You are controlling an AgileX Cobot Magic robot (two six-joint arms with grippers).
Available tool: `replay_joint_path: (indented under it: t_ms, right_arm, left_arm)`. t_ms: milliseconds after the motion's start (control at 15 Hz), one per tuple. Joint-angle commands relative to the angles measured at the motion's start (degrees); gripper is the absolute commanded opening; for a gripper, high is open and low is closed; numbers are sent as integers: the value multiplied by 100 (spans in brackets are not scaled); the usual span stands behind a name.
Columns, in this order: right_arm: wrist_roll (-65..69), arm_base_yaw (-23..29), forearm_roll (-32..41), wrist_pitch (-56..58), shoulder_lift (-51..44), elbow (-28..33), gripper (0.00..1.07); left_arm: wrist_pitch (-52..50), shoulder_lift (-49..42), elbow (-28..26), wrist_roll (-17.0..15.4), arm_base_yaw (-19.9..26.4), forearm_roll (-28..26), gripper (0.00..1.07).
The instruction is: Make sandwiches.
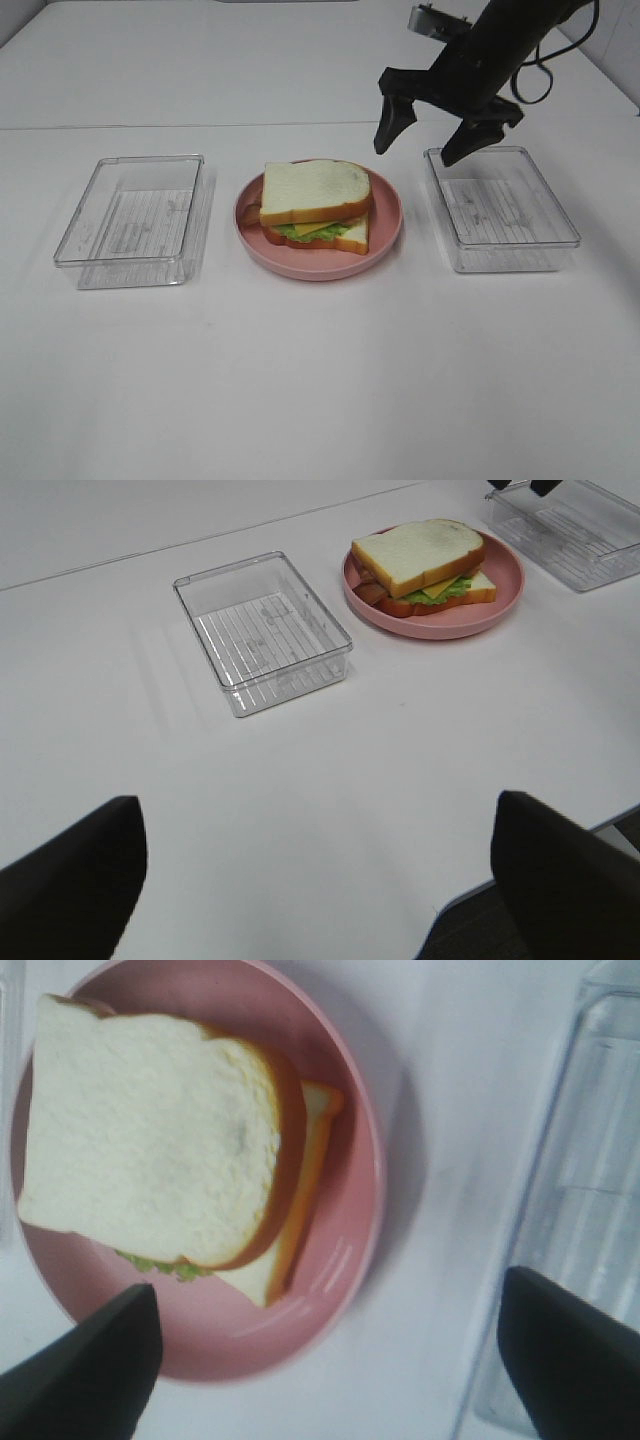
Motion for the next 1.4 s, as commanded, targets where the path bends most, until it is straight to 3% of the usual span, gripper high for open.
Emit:
replay_joint_path:
  t_ms: [67,333,467,667,733,1000,1067,1133,1400]
  right_arm:
    - [57,-11,-785,831,-556,-17,80]
    - [57,0,-1444,1673,-1409,23,80]
    - [57,0,-1461,1673,-2131,521,80]
    - [46,0,-1495,1673,-3598,1868,80]
    - [40,0,-1495,1627,-4395,2796,80]
    - [11,0,-1558,1157,-6675,5145,80]
    - [11,0,-1599,1112,-6916,5357,80]
    - [-80,0,-1684,957,-8125,6205,80]
    - [-355,0,-1627,922,-10113,6939,80]
  left_arm:
    - [23,-120,23,11,6,0,87]
    - [23,-120,23,11,6,0,87]
    - [23,-120,23,11,6,0,87]
    - [23,-120,23,11,6,0,87]
    - [23,-120,23,11,6,0,87]
    - [23,-120,23,11,6,0,87]
    - [23,-120,23,11,6,0,87]
    - [23,-120,23,11,6,0,87]
    - [23,-120,23,46,6,-57,87]
